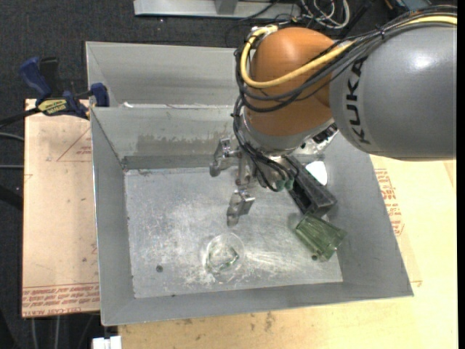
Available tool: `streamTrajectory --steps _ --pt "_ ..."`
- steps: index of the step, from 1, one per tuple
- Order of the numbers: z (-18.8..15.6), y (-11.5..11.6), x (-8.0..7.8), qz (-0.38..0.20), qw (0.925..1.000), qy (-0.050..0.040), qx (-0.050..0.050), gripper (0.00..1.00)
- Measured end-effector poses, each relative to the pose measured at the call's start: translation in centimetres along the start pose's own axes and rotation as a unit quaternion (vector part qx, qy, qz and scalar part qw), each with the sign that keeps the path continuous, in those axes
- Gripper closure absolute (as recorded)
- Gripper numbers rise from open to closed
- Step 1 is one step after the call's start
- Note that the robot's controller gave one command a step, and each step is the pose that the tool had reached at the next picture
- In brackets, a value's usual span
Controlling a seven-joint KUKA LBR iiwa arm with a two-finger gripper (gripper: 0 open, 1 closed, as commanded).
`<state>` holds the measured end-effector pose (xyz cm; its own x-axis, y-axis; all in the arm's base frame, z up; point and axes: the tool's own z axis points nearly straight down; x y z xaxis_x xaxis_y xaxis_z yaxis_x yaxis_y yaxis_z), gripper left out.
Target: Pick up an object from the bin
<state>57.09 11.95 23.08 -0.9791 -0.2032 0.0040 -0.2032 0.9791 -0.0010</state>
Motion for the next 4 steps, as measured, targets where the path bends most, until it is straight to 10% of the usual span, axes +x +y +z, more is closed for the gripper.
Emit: streamTrajectory --steps 2,3,4 --pt "5.0 0.7 3.8 -0.192 0.9814 -0.0027 -0.001 0.00" --pt "7.6 0.0 4.4 -0.123 0.9923 -0.0026 -0.001 0.00" --pt "15.0 -1.8 1.1 -0.424 0.9059 -0.0024 -0.001 1.00"
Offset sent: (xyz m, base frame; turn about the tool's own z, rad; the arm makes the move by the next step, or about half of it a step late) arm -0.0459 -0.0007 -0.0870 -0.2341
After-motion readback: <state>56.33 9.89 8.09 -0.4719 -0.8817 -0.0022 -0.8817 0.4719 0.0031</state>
